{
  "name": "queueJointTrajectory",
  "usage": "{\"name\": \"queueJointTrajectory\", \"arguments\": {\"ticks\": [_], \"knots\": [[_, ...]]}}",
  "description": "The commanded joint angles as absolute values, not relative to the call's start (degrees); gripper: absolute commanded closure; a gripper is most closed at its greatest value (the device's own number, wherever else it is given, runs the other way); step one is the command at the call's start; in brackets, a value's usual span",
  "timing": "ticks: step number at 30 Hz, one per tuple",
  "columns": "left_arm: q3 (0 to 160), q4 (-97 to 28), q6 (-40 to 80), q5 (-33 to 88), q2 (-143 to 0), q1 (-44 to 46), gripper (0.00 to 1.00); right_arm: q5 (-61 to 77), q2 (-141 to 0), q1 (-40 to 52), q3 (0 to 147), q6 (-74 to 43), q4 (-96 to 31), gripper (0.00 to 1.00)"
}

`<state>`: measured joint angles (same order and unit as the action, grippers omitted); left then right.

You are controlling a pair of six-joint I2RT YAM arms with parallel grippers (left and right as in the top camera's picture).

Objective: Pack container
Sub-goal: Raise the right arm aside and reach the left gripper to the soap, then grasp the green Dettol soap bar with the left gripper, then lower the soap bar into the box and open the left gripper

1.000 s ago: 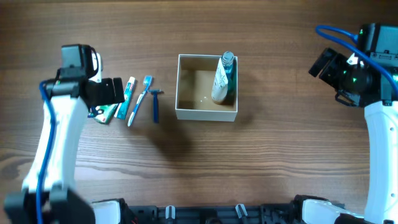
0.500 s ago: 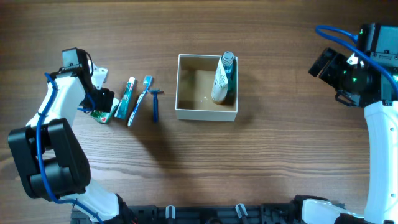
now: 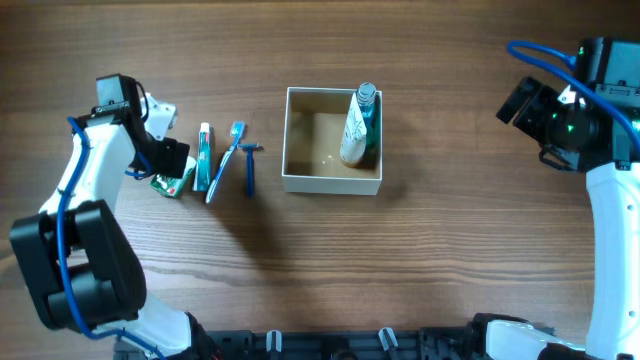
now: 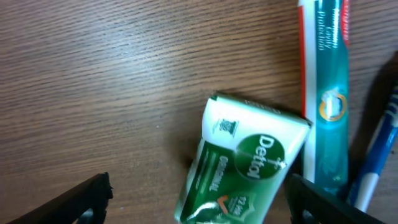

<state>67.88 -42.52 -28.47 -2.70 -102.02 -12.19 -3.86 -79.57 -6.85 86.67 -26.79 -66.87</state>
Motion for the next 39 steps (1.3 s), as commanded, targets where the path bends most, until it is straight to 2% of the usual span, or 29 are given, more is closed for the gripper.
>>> {"name": "queueJointTrajectory", "arguments": {"ticks": [1, 5, 9, 15, 17, 19, 20, 23, 28, 32, 36, 39], "knots": [[67.7, -43.8, -32.0, -0.4, -100.6, -12.4, 0.07, -3.6, -79.9, -7.0, 86.9, -27.0, -66.8, 0.0], [67.7, -44.8, -38.9, 1.0, -100.8, -12.3, 0.11, -3.6, -79.9, -7.0, 86.9, -27.0, -66.8, 0.0], [67.7, -45.0, -39.0, 1.1, -103.8, -12.3, 0.06, -3.6, -79.9, -7.0, 86.9, -27.0, -66.8, 0.0], [67.7, -44.6, -39.0, 1.1, -109.7, -12.3, 0.11, -3.6, -79.9, -7.0, 86.9, -27.0, -66.8, 0.0], [67.7, -44.5, -38.5, 0.8, -111.6, -12.3, 0.18, -3.6, -79.9, -7.0, 86.9, -27.0, -66.8, 0.0], [67.7, -43.5, -36.5, 0.5, -112.2, -12.3, 0.33, -3.6, -79.9, -7.0, 86.9, -27.0, -66.8, 0.0], [67.7, -42.3, -33.3, -0.1, -112.1, -12.3, 0.44, -3.6, -79.9, -7.0, 86.9, -27.0, -66.8, 0.0], [67.9, -40.9, -27.3, -0.5, -111.6, -12.3, 0.5, -3.6, -79.9, -7.0, 86.9, -27.0, -66.8, 0.0], [69.1, -42.3, -9.0, 0.8, -106.7, -11.5, 0.61, -3.6, -79.9, -7.0, 86.9, -27.0, -66.8, 0.0], [69.8, -46.1, -2.0, 2.1, -99.4, -5.7, 0.67, -3.6, -79.9, -7.0, 86.9, -27.0, -66.8, 0.0], [69.8, -45.2, 11.8, 4.1, -89.8, 9.6, 0.68, -3.6, -79.9, -7.0, 86.9, -27.0, -66.8, 0.0], [69.8, -38.3, 18.5, 4.0, -88.2, 20.3, 0.73, -3.6, -79.9, -7.0, 86.9, -27.0, -66.8, 0.0]]}}
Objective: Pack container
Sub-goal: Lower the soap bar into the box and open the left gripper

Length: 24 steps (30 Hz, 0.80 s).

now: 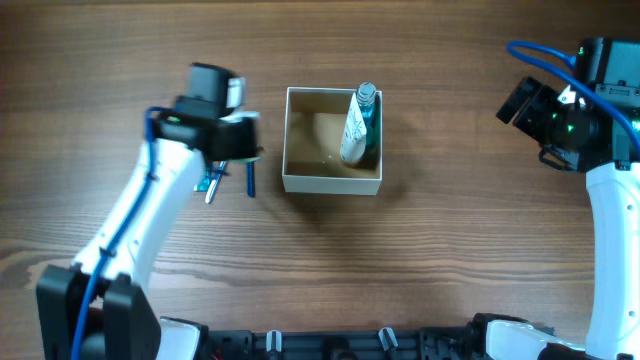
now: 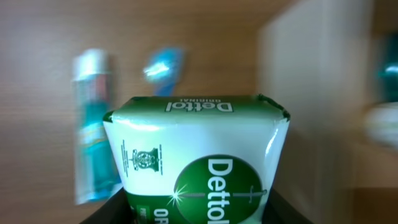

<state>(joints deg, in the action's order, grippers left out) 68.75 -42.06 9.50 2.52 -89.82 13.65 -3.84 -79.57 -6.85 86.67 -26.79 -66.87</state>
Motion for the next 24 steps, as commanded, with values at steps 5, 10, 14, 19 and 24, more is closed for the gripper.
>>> {"name": "queueJointTrajectory", "arguments": {"ticks": [5, 10, 14, 19, 24], "knots": [[69.8, -29.6, 22.2, -0.1, -92.1, 27.9, 0.75, -3.6, -79.9, -7.0, 86.9, -27.0, -66.8, 0.0], [69.8, -23.5, 23.0, 4.9, -101.4, 27.9, 0.69, -3.6, -79.9, -7.0, 86.9, -27.0, -66.8, 0.0], [69.8, -23.2, 23.0, 4.5, -101.6, 27.3, 0.47, -3.6, -79.9, -7.0, 86.9, -27.0, -66.8, 0.0], [69.8, -25.8, 23.0, 4.7, -95.9, 23.5, 0.24, -3.6, -79.9, -7.0, 86.9, -27.0, -66.8, 0.0], [69.8, -34.7, 22.7, 3.8, -80.7, 16.9, 0.25, -3.6, -79.9, -7.0, 86.9, -27.0, -66.8, 0.0]]}}
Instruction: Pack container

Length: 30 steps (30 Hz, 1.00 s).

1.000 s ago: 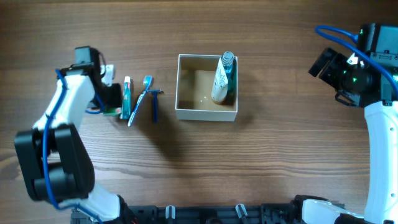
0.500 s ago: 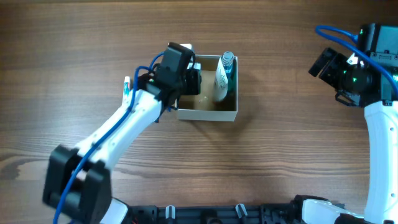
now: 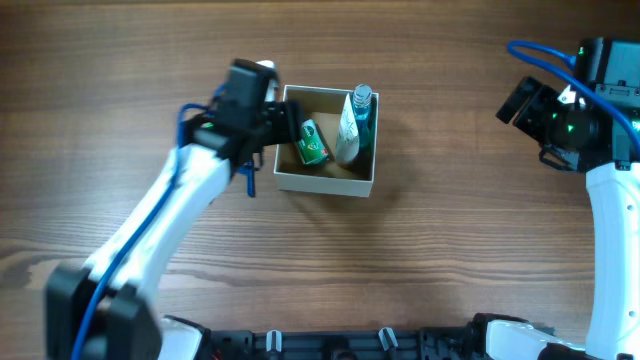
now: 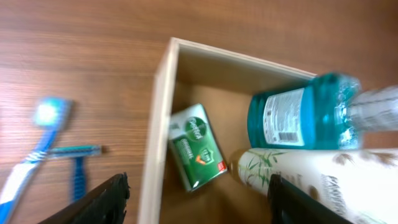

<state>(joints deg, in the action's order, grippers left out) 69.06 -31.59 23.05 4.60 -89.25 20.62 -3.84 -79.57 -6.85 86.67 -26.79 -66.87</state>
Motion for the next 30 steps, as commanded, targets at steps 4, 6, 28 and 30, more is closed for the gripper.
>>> {"name": "queueJointTrajectory", "arguments": {"ticks": [4, 6, 28, 30], "knots": [[69.3, -44.8, 18.2, -7.8, -79.3, 8.8, 0.22, -3.6, -79.9, -7.0, 86.9, -27.0, -66.8, 0.0], [69.0, -46.4, 14.8, -5.1, -84.0, 4.8, 0.18, -3.6, -79.9, -7.0, 86.9, -27.0, -66.8, 0.0], [69.1, -38.7, 1.9, -4.3, -109.0, -1.0, 0.88, -3.6, -79.9, -7.0, 86.9, -27.0, -66.8, 0.0], [71.0, -42.8, 1.9, -3.2, -104.0, 0.1, 0.94, -3.6, -79.9, -7.0, 86.9, -27.0, -66.8, 0.0]]}}
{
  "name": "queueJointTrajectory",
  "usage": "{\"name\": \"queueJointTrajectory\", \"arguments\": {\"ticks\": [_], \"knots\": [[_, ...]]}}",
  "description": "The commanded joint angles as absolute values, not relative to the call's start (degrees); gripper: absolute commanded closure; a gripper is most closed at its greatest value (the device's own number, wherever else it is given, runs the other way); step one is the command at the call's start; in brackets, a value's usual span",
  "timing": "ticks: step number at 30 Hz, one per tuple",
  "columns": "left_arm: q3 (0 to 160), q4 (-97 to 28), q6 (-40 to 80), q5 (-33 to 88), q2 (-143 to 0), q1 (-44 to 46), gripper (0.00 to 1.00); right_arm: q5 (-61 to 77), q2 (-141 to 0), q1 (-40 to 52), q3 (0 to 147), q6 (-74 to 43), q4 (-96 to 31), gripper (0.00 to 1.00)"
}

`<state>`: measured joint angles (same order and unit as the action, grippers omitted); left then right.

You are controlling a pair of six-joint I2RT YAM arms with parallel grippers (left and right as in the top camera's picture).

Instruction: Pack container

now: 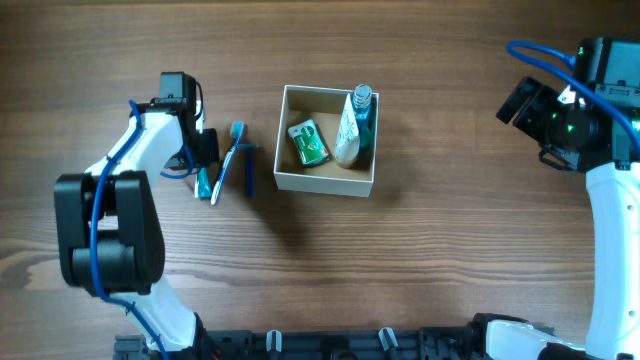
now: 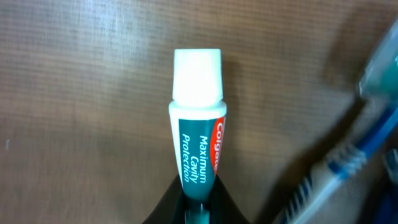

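The open cardboard box (image 1: 283,140) holds a green Dettol soap (image 1: 310,142), a white bottle (image 1: 349,130) and a teal mouthwash bottle (image 1: 366,118). My left gripper (image 2: 199,194) (image 1: 204,160) is to the left of the box, shut on the teal toothpaste tube (image 2: 199,146). The tube's white cap (image 2: 197,74) points away from the fingers, and whether it is off the table cannot be told. A blue toothbrush (image 2: 348,158) (image 1: 229,158) lies right beside it, then a blue razor (image 1: 250,172). My right gripper (image 1: 522,100) hangs far right, its jaws unclear.
The brown wooden table (image 1: 330,270) carries everything. The toothbrush and razor lie in the narrow strip between the toothpaste and the box's left wall. The right arm (image 1: 600,200) stands along the right edge.
My left gripper was open above the box, with the soap lying inside. Now it is back at the left of the box and shut on the toothpaste tube. The right arm has not moved.
First my left gripper stood open around the soap, left of the toothpaste. Then it held the soap near the box's left side. After that the soap lay in the box, which had shifted slightly, with the gripper open. Now the gripper holds the toothpaste.
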<state>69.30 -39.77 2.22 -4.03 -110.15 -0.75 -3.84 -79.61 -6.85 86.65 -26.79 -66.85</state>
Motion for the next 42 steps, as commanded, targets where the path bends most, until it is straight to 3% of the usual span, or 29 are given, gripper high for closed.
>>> {"name": "queueJointTrajectory", "arguments": {"ticks": [1, 4, 8, 11, 15, 16, 17, 19, 22, 27, 31, 33, 37, 42], "knots": [[72.4, -45.3, 2.0, -1.8, -100.6, 1.5, 0.96, -3.6, -79.9, -7.0, 86.9, -27.0, -66.8, 0.0], [74.4, -47.8, 4.6, 3.1, -91.9, 7.2, 0.96, -3.6, -79.9, -7.0, 86.9, -27.0, -66.8, 0.0], [74.5, -39.9, 7.8, 4.1, -83.9, 20.4, 0.88, -3.6, -79.9, -7.0, 86.9, -27.0, -66.8, 0.0], [74.2, -32.8, 11.9, -0.1, -89.1, 27.2, 0.88, -3.6, -79.9, -7.0, 86.9, -27.0, -66.8, 0.0], [74.2, -27.7, 17.4, 2.2, -100.6, 27.5, 0.94, -3.6, -79.9, -7.0, 86.9, -27.0, -66.8, 0.0], [74.2, -27.6, 17.4, 3.2, -102.2, 27.5, 0.88, -3.6, -79.9, -7.0, 86.9, -27.0, -66.8, 0.0], [74.2, -27.7, 17.4, 3.2, -103.1, 27.5, 0.75, -3.6, -79.9, -7.0, 86.9, -27.0, -66.8, 0.0], [74.5, -28.0, 17.1, 3.0, -101.7, 27.3, 0.32, -3.6, -79.9, -7.0, 86.9, -27.0, -66.8, 0.0], [76.0, -32.1, 16.7, 2.9, -93.5, 25.0, 0.25, -3.6, -79.9, -7.0, 86.9, -27.0, -66.8, 0.0], [76.0, -45.9, 8.9, -7.2, -84.8, 15.1, 0.18, -3.6, -79.9, -7.0, 86.9, -27.0, -66.8, 0.0], [76.0, -52.5, 1.0, -6.2, -92.7, 6.6, 0.14, -3.6, -79.9, -7.0, 86.9, -27.0, -66.7, 0.0], [76.0, -52.4, -2.5, -5.0, -98.0, 5.4, 0.21, -3.6, -79.9, -7.0, 86.9, -27.0, -66.7, 0.0], [76.0, -50.3, -7.4, -5.0, -110.1, 5.3, 0.23, -3.6, -79.9, -7.0, 86.9, -27.0, -66.7, 0.0], [76.0, -45.6, -7.3, -5.0, -115.1, 5.3, 0.32, -3.6, -79.9, -7.0, 86.9, -27.0, -66.7, 0.0]]}}
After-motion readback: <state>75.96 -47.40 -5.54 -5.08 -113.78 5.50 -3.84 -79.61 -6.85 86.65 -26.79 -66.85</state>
